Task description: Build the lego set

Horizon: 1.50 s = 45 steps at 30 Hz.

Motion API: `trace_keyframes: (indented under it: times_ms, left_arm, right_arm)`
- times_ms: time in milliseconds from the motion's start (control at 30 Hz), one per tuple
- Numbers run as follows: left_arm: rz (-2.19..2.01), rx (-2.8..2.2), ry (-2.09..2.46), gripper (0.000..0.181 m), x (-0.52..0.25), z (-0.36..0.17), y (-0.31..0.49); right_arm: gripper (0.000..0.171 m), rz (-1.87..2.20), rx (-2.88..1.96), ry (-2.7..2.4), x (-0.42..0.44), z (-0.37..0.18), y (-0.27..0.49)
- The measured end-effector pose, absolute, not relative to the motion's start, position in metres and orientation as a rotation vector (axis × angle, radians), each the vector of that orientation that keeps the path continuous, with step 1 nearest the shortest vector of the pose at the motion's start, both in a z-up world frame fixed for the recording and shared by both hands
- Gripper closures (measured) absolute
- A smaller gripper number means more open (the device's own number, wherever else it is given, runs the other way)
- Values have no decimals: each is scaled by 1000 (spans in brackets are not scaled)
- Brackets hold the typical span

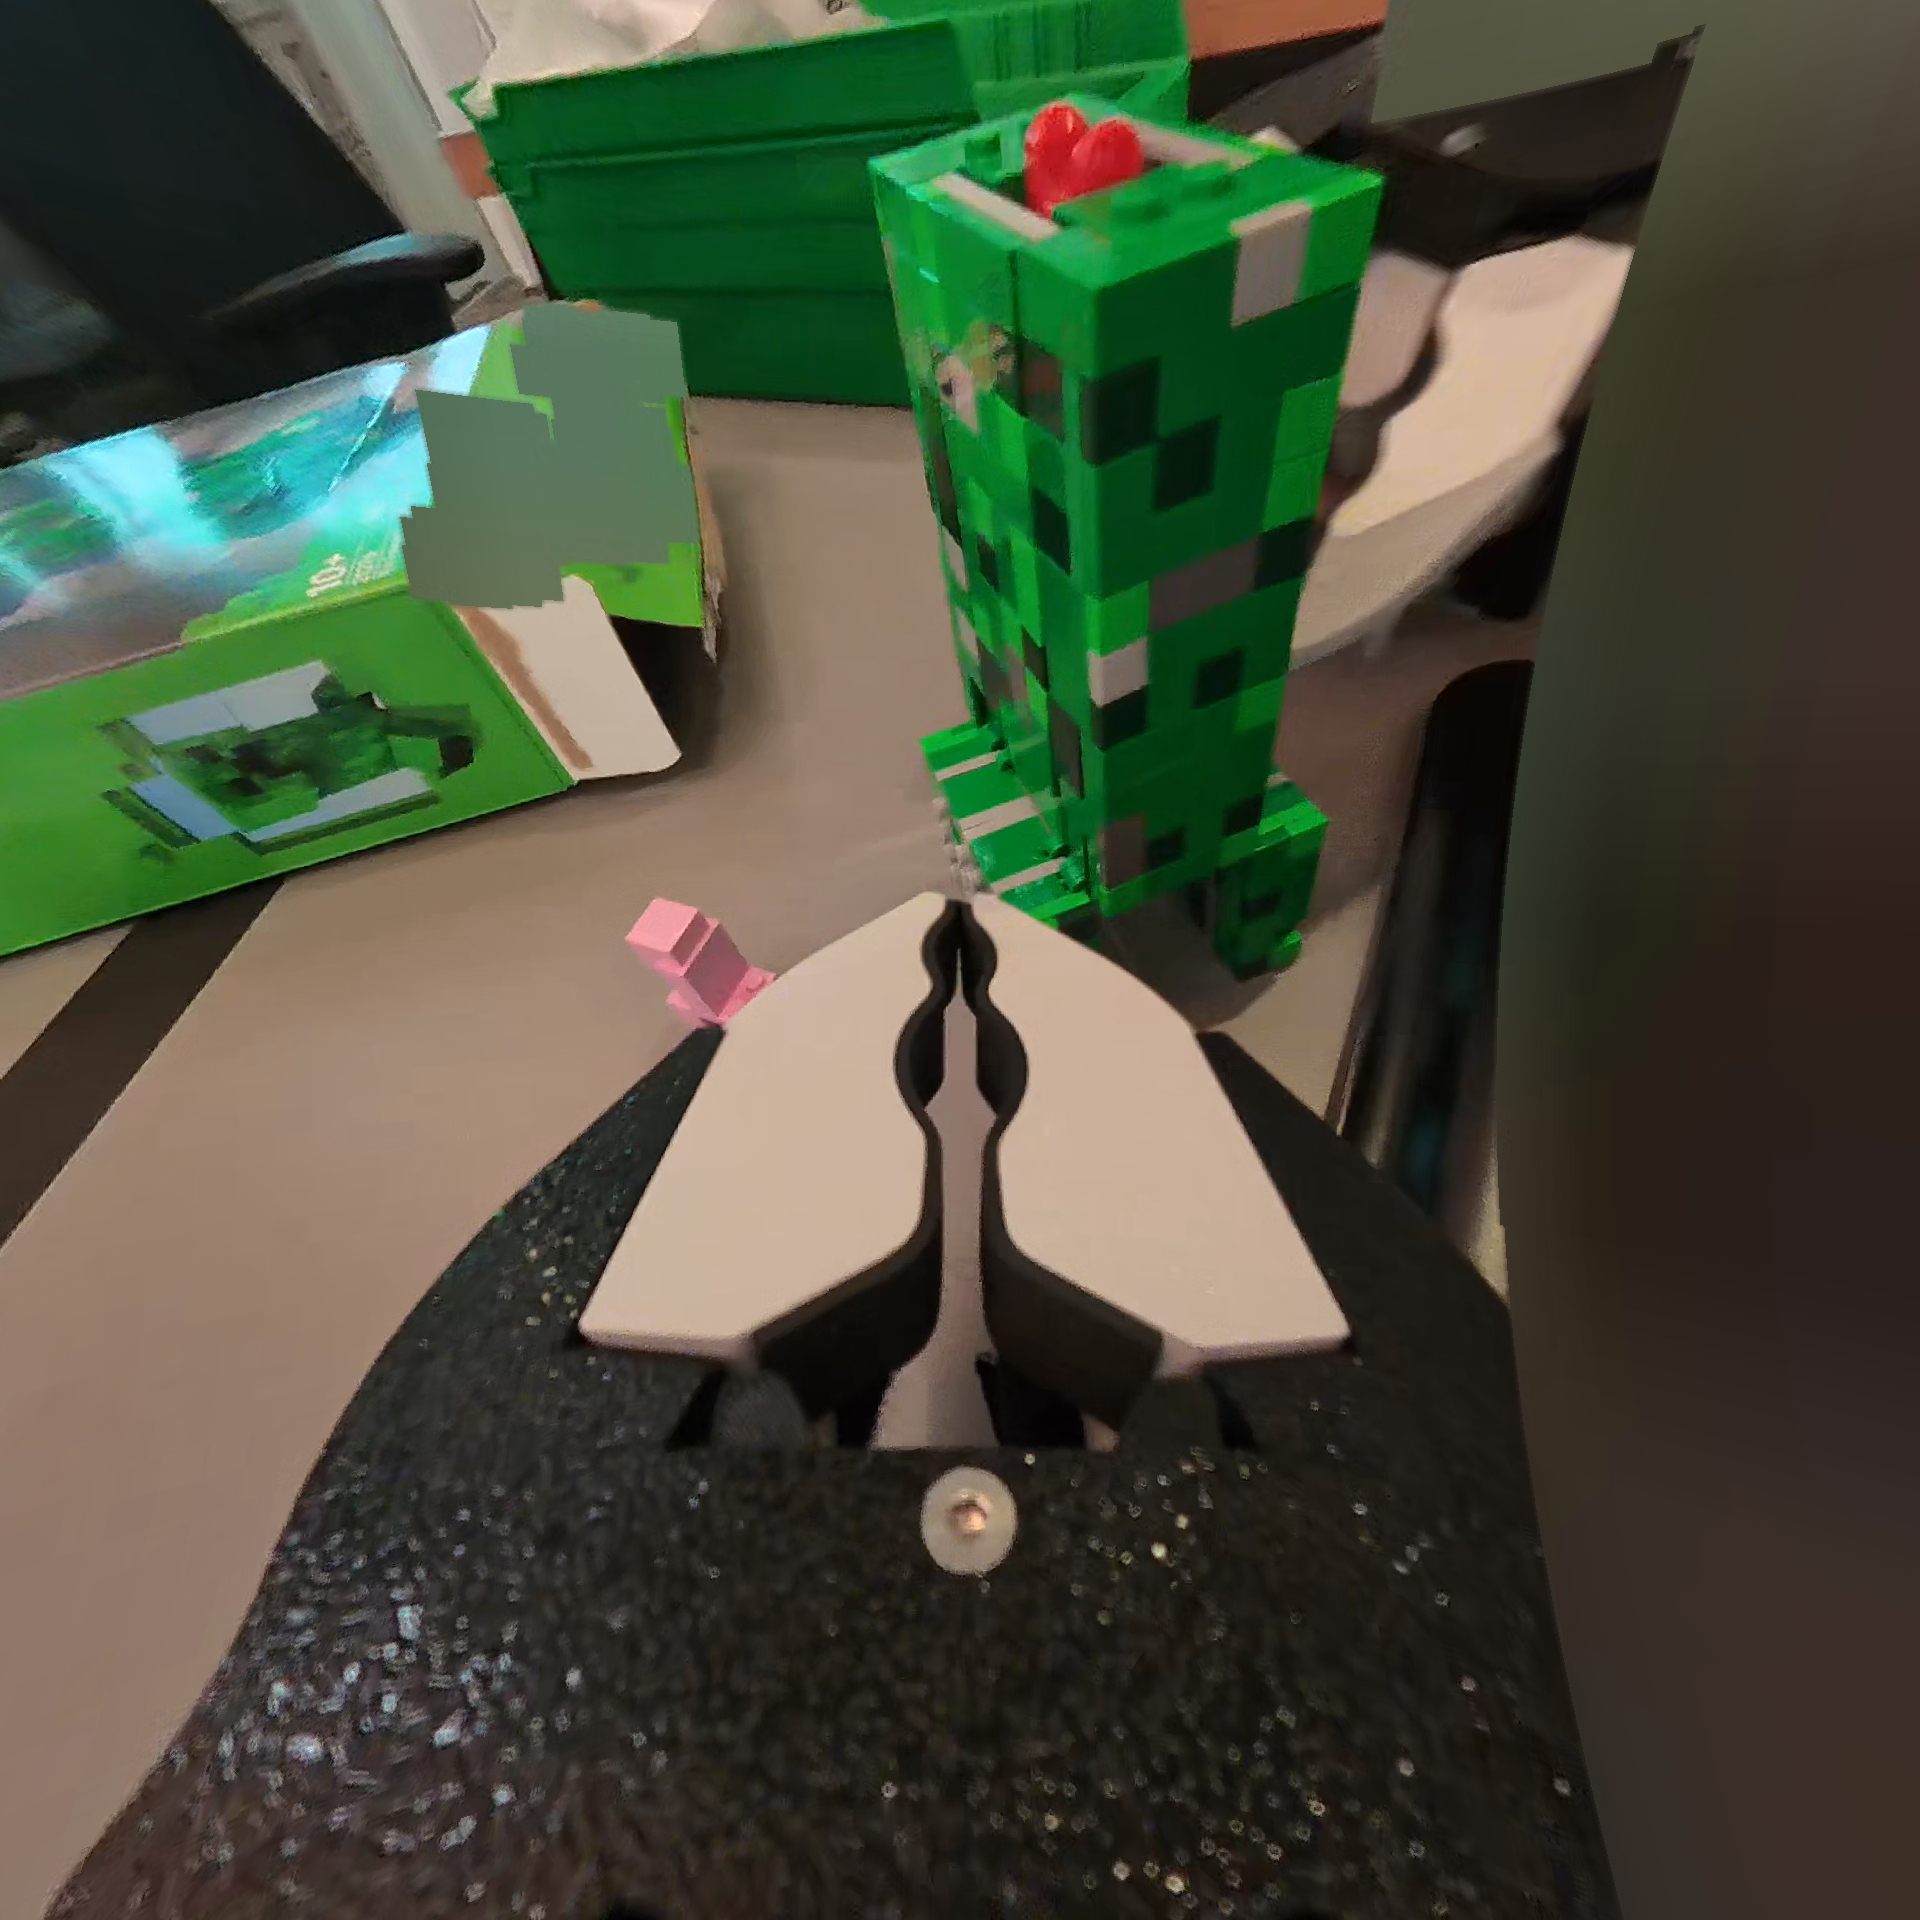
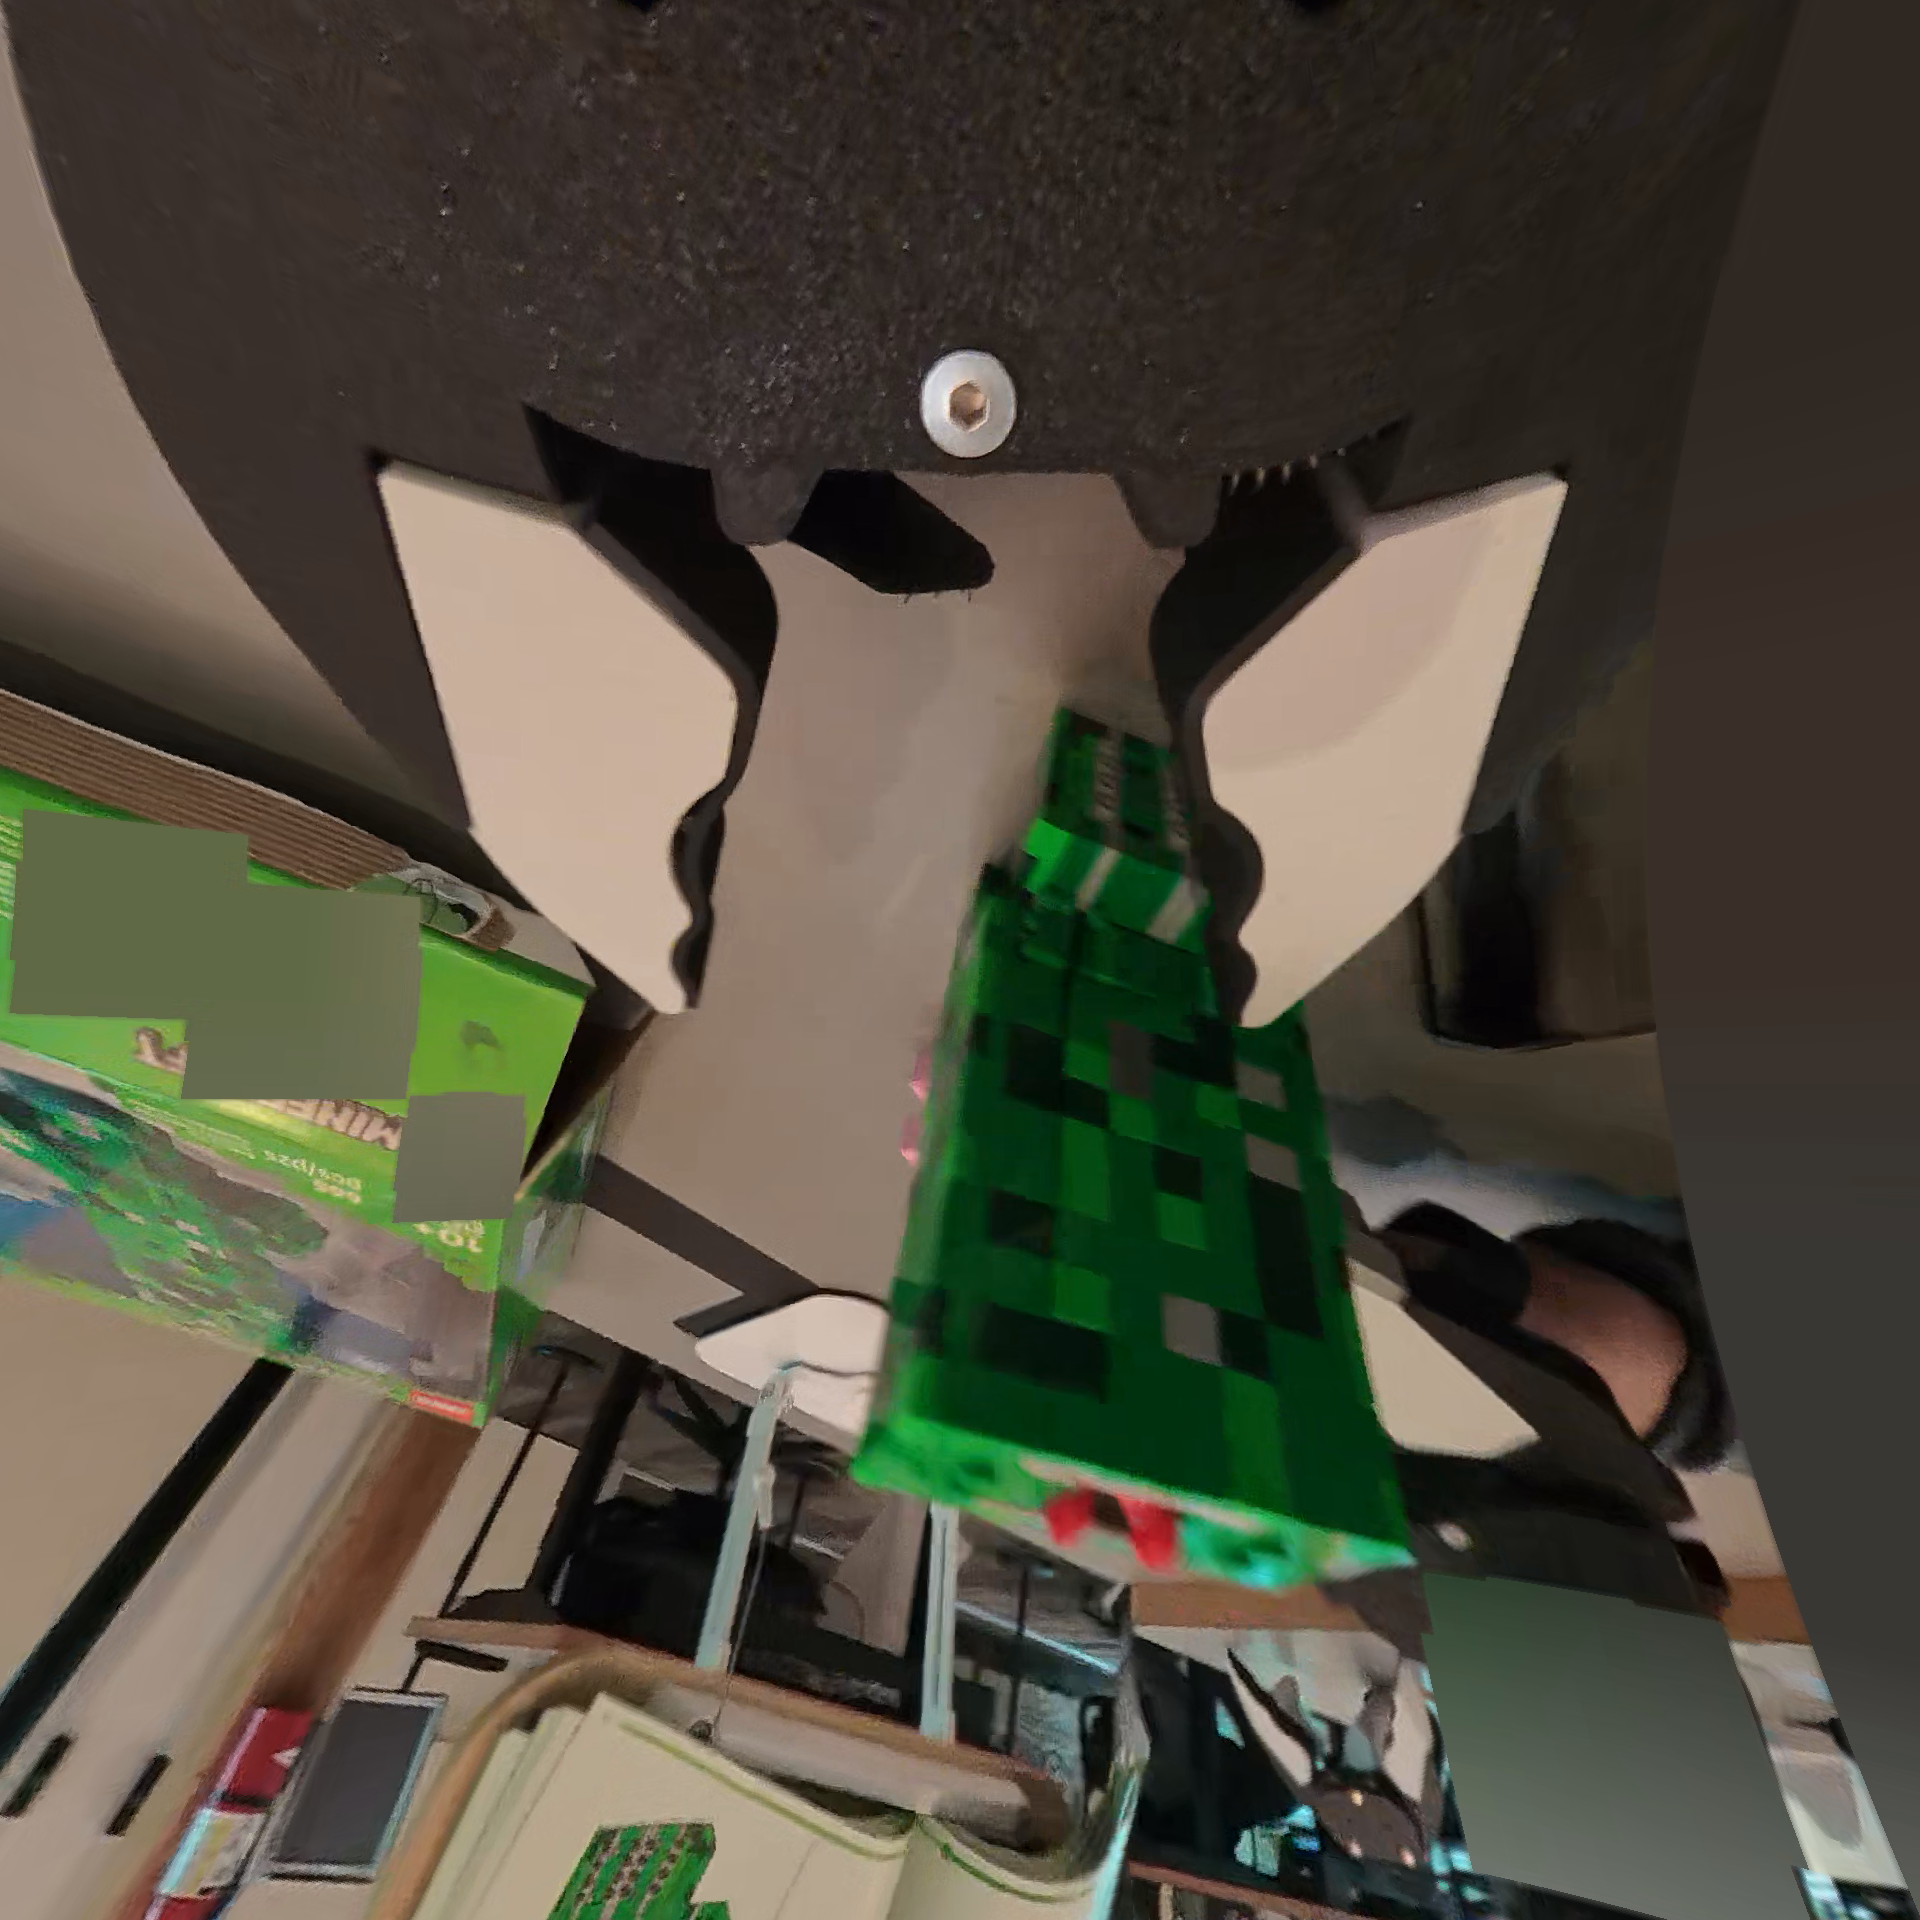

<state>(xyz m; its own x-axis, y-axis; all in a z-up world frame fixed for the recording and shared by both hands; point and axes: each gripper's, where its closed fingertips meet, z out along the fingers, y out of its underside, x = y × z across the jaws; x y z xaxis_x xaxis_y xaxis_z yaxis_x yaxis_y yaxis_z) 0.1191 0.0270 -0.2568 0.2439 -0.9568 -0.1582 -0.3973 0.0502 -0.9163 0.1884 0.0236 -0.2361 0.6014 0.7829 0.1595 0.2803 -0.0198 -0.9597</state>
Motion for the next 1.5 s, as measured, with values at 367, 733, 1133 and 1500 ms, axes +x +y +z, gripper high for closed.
trace_keyframes:
  times_ms: [367,733,1133,1500]
  left_arm:
    - [-807,-1516,1450,181,138,-265,-2]
    - [-770,-1341,1252,181,115,-236,29]
    - [-774,-1343,1223,181,115,-240,32]
    - [-893,-1165,1361,137,131,-227,3]
  right_arm:
    - [70,402,-1694,-852,164,-250,20]
    - [84,533,-1712,-1000,150,-263,19]
    - [89,507,-1738,-971,151,-264,20]
    - [90,642,-1638,-1149,146,-264,12]
